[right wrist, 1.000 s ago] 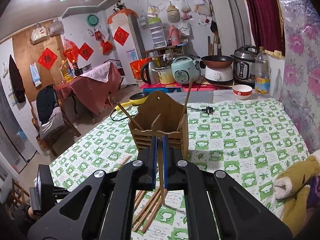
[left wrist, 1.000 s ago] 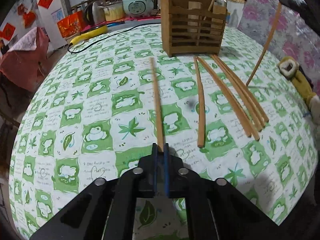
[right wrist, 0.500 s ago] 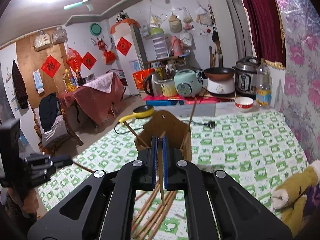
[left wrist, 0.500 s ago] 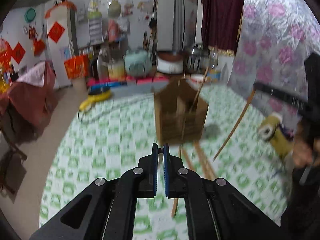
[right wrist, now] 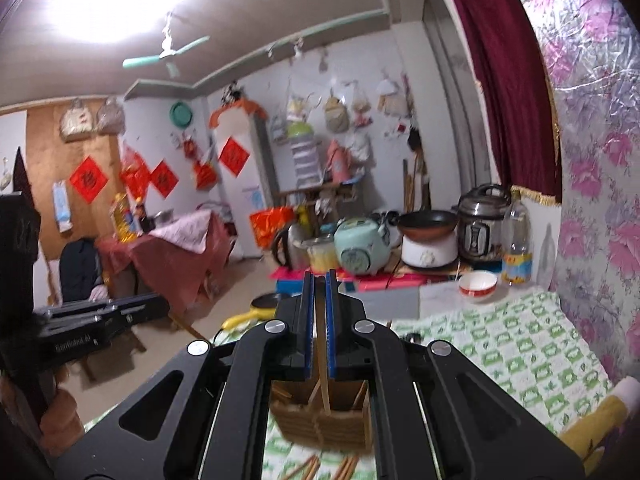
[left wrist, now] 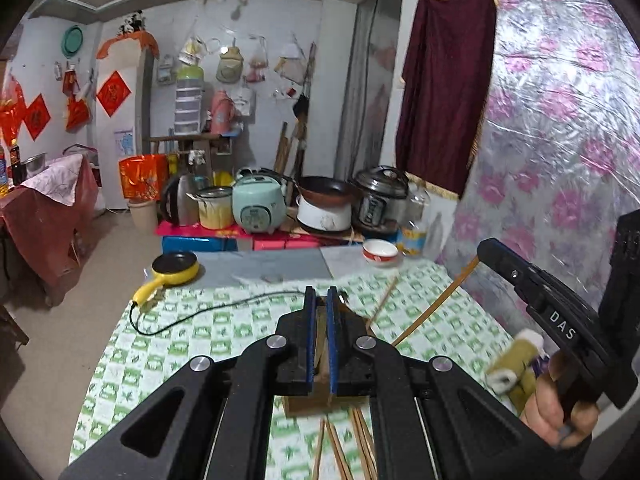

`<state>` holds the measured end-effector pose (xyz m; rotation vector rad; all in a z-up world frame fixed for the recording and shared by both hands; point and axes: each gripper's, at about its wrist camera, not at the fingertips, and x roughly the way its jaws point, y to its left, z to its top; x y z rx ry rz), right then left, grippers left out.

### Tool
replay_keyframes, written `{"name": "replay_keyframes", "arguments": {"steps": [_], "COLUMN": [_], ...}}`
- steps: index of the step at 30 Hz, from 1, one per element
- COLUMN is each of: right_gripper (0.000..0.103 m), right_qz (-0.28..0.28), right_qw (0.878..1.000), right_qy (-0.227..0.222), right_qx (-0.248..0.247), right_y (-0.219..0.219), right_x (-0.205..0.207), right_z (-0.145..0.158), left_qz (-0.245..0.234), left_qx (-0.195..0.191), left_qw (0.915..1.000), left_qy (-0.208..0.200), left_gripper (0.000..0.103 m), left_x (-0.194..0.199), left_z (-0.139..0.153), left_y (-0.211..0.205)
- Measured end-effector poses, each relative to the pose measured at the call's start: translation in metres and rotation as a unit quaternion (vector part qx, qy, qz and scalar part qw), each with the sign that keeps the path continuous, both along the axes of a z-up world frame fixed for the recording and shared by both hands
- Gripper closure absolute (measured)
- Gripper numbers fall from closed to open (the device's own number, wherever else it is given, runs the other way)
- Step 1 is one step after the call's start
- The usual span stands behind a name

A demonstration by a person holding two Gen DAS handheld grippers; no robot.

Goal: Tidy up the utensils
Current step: 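Carry both chopsticks up into the wooden holder and open both tools, then withdraw both open tools from the holder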

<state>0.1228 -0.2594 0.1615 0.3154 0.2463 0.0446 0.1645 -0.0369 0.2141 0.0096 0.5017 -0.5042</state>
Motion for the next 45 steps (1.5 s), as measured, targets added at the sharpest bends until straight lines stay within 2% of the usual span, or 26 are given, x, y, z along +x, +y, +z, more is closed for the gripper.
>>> {"name": "replay_keyframes", "arguments": {"steps": [4,7,9,10,12,13,14,16,20,22,26,28,33,37,41,43,45], "right_gripper": [0.097,0.096,0.092,0.092,0.086,0.085,0.083,0.078,0.068,0.064,0.044,0.037,0.020,0.017,0.016,0.012,0.012], "right_qz": [0.002,0.024,0.049,0.051,0.046,0.044,0.041,0.037,0.030,0.027,0.013,0.006,0.000,0.006,0.015,0.001,-0.002], "right_qw": [1.000,0.997,0.992,0.991,0.991,0.991,0.992,0.993,0.994,0.995,0.996,0.997,0.996,0.994,0.990,0.989,0.982], "right_qy": [0.009,0.070,0.112,0.120,0.123,0.121,0.119,0.114,0.102,0.097,0.083,0.082,0.094,0.111,0.130,0.135,0.172], "right_qx": [0.009,0.000,0.004,0.008,0.018,0.019,0.019,0.014,0.004,0.003,0.003,0.001,-0.008,-0.019,-0.043,-0.057,-0.074], "right_y": [-0.002,0.000,0.000,-0.001,-0.005,-0.006,-0.006,-0.004,0.003,0.001,0.000,0.000,0.006,0.017,0.030,0.031,0.032], "right_x": [0.025,0.059,0.076,0.079,0.080,0.078,0.076,0.072,0.062,0.057,0.046,0.043,0.036,0.032,0.023,0.007,0.001], "right_z": [-0.021,-0.048,-0.062,-0.066,-0.069,-0.068,-0.067,-0.065,-0.059,-0.056,-0.050,-0.050,-0.057,-0.068,-0.086,-0.112,-0.141], "left_qz": [0.011,0.000,0.005,0.006,0.010,0.017,0.027,0.046,0.061,0.065,0.086,0.108,0.126,0.117,0.094,0.093,0.101], "left_qx": [0.000,0.001,0.017,0.015,-0.007,-0.023,-0.036,-0.055,-0.080,-0.081,-0.050,-0.021,0.043,0.080,0.064,0.059,0.070], "left_qw": [0.9999,0.9990,0.9969,0.9960,0.9938,0.9931,0.9927,0.9919,0.9902,0.9904,0.9927,0.9925,0.9899,0.9850,0.9804,0.9794,0.9788], "left_qy": [0.008,0.045,0.076,0.088,0.111,0.114,0.112,0.105,0.097,0.091,0.069,0.053,0.049,0.099,0.161,0.169,0.164], "left_gripper": [0.097,0.097,0.097,0.094,0.066,0.039,0.029,0.027,0.014,0.012,0.006,0.006,0.006,0.006,0.006,0.006,0.006], "left_x": [0.020,0.040,0.057,0.062,0.070,0.071,0.073,0.070,0.065,0.063,0.051,0.043,0.028,0.023,0.025,0.023,0.020], "left_z": [-0.023,-0.050,-0.066,-0.071,-0.077,-0.077,-0.076,-0.072,-0.062,-0.060,-0.068,-0.084,-0.130,-0.174,-0.198,-0.202,-0.206], "left_y": [-0.011,-0.017,-0.021,-0.020,-0.009,-0.002,0.005,0.019,0.035,0.037,0.041,0.045,0.053,0.055,0.059,0.061,0.059]}}
